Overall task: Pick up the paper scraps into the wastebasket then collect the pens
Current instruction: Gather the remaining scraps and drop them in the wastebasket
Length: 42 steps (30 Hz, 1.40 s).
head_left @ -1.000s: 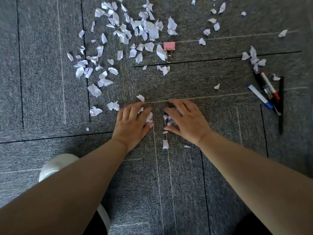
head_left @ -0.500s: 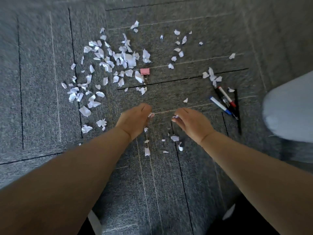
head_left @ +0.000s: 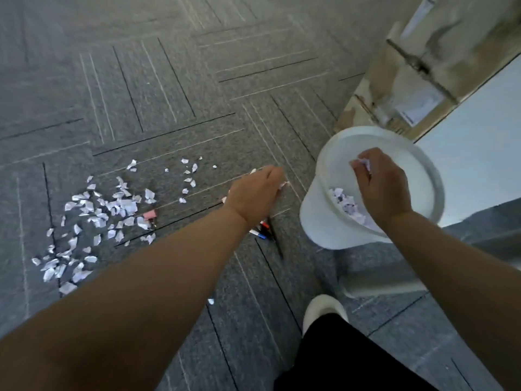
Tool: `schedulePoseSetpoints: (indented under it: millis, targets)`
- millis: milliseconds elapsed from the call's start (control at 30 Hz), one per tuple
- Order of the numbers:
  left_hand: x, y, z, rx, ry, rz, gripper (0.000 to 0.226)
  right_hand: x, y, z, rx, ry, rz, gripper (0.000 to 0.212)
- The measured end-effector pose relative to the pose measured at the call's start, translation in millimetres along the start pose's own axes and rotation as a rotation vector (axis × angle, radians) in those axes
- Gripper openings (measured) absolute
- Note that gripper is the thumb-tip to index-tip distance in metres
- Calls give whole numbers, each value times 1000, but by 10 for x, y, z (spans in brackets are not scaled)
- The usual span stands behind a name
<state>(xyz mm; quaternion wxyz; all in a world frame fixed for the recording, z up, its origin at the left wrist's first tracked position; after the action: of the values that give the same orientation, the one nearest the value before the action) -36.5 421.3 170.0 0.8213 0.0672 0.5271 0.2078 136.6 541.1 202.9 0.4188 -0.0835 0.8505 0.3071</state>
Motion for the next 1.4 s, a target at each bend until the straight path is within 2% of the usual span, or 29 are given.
schedulePoseSetpoints:
  millis: [67, 167, 200, 400, 467, 567, 633, 867, 1000, 1100, 1267, 1400]
  targets:
    - [109, 243, 377, 66, -42, 13, 22, -90, 76, 343, 125, -74, -30, 26]
    - [319, 515, 825, 143, -50, 16, 25, -73, 2, 731, 256, -206, -217, 46]
    - [392, 585, 924, 154, -13, -3, 26, -98, -35, 803, 276, -229, -230, 50]
    - [732, 905, 1245, 182, 97, 3, 27, -331, -190, 881, 235, -260, -136, 51]
    - [882, 965, 1323, 214, 130, -90, 32, -381, -216, 905, 248, -285, -150, 52]
    - [1134, 941, 1262, 245, 263, -400, 64, -431, -211, 931, 236, -308, -198, 55]
    - [1171, 902, 1196, 261, 318, -463, 74, -456, -207, 904, 222, -303, -209, 56]
    - [837, 780, 1141, 290, 339, -451, 69, -502, -210, 679, 190, -304, -289, 58]
    - [593, 766, 1181, 330, 230, -412, 66, -596, -126, 469, 141, -299, -265, 58]
    - [524, 778, 1250, 338, 254, -430, 67, -700, -53, 409, 134, -315, -249, 58]
    - [189, 572, 1099, 242, 334, -431, 63, -753, -92, 182, 84, -350, -313, 57]
    - [-298, 168, 536, 98, 331, -382, 61, -566, -100, -286, -26, -346, -365, 54]
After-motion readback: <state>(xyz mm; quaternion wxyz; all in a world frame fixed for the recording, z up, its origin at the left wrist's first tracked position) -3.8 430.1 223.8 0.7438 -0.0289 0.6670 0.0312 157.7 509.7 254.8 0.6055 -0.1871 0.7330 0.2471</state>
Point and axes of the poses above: each hand's wrist, its own y-axis towards the middle knuckle, its own x-axis out of the palm, z = x × y, the point moved 4 cm from there along y, towards the middle knuckle, and after that the axes turned 12 degrees about z, right-handed, at the moved point
